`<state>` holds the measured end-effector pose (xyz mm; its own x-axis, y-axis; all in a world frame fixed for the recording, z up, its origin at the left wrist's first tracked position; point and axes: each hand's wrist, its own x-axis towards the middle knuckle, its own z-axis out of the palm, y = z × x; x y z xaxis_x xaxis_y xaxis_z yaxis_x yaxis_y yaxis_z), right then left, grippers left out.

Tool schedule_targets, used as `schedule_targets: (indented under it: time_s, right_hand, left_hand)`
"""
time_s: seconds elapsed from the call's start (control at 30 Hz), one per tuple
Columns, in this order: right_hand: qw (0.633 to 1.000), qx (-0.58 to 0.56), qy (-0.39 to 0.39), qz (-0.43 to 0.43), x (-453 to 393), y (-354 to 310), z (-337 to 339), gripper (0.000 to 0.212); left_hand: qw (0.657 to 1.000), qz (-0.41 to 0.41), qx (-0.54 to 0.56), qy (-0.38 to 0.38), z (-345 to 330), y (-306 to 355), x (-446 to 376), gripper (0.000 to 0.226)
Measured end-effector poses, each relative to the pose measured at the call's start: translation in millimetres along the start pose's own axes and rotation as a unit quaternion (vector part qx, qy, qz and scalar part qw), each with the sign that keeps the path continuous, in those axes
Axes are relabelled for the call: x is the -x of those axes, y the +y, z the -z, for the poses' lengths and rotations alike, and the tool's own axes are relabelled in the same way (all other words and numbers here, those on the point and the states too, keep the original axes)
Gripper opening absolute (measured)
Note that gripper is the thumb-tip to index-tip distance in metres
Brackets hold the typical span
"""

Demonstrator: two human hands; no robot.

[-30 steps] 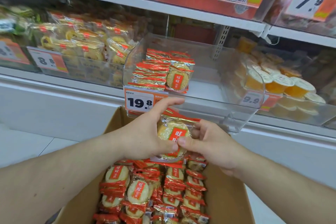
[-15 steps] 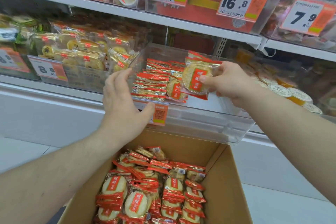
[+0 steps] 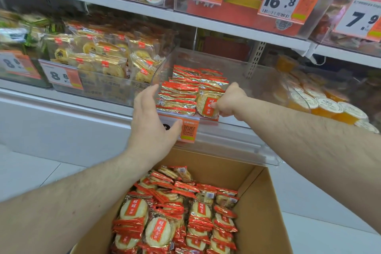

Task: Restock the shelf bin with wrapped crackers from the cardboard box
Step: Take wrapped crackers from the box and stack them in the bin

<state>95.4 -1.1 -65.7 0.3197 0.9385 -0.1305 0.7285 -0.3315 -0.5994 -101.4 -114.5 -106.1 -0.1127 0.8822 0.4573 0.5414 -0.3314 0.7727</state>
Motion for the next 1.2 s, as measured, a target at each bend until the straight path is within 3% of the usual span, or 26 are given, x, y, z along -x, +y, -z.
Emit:
schedule_targets:
  time_s: [0.2,0.5,0.63,0.73,0.8,0.9,0.97,1.0,1.1,1.2]
  right_hand:
    - [0.999,0.041,-0.012,0.002,-0.5,-7.1,-3.7,0.072]
    - [0.996,-0.046,-0.075,-0.017,6.4,0.4,2.0,0.068]
    - [0.997,-0.038,-0.071,-0.018,21.4,-1.3,17.8,0.05]
    - [1.0,0.004,0.014,0.002,41.7,0.5,29.5,0.053]
    - [0.986,0.032,0.133,0.096,60.9,6.3,33.3,0.048]
    - [0.911,-0.023,0.242,0.333,103.1,19.6,25.0,0.012]
    - [0.863,-0.06,0.235,0.444,125.8,33.9,5.7,0.005]
    - [0.856,-0.071,0.215,0.465,134.2,43.1,-7.6,0.005]
    - [0.884,-0.08,0.14,0.44,143.3,72.9,-47.0,0.008]
    - [0.957,-0.032,0.031,0.288,132.5,106.3,-86.9,0.01]
  left_hand:
    - [1.0,-0.003,0.003,0.004,-1.1,0.9,-0.3,0.082]
    - [0.999,-0.003,-0.049,-0.021,1.5,1.1,2.3,0.091]
    - [0.992,-0.101,-0.074,0.019,4.3,3.4,6.0,0.081]
    - [0.977,-0.193,-0.086,0.03,5.4,7.8,10.0,0.073]
    - [0.965,-0.247,-0.081,0.017,6.4,10.3,13.1,0.067]
    - [0.96,-0.269,-0.025,-0.072,3.8,8.4,18.7,0.054]
    - [0.962,-0.23,-0.002,-0.15,0.6,4.7,23.7,0.042]
    - [0.959,-0.215,-0.009,-0.186,-1.7,0.8,26.8,0.036]
    - [0.93,-0.208,-0.089,-0.29,-9.1,-13.7,31.3,0.023]
    - [0.851,-0.159,-0.233,-0.443,-16.2,-32.4,35.0,0.033]
